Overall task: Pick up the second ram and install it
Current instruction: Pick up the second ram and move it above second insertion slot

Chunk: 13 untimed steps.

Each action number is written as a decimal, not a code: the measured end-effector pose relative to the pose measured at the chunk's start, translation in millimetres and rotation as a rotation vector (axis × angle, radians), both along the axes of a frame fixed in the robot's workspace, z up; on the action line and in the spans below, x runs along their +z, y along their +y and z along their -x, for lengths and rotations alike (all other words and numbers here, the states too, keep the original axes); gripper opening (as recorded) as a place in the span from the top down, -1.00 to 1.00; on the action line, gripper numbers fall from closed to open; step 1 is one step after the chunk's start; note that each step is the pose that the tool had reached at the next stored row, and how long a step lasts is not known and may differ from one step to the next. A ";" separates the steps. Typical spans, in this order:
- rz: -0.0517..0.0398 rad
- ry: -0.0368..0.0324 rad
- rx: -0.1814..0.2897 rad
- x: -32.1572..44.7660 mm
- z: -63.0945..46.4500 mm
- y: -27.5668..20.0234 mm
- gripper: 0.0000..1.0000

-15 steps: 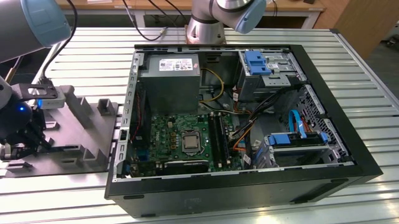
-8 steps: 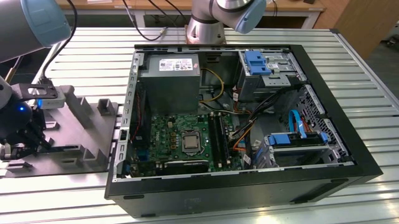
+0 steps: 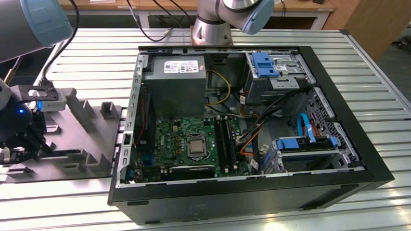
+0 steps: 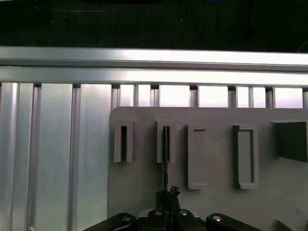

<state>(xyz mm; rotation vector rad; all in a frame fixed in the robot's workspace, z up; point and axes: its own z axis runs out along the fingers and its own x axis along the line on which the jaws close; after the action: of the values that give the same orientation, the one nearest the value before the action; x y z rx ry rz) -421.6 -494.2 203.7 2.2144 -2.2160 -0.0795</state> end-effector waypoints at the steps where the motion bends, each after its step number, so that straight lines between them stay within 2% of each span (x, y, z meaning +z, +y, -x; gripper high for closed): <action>1: -0.0002 -0.0002 0.000 2.2 0.0 0.0 0.77; 8: -0.0002 -0.0003 0.000 18.6 -0.1 0.0 0.77; 13: -0.0002 -0.0003 0.000 33.5 -0.1 0.0 0.77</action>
<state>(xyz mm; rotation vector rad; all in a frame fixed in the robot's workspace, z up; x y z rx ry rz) -421.5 -494.1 237.3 2.2147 -2.2162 -0.0794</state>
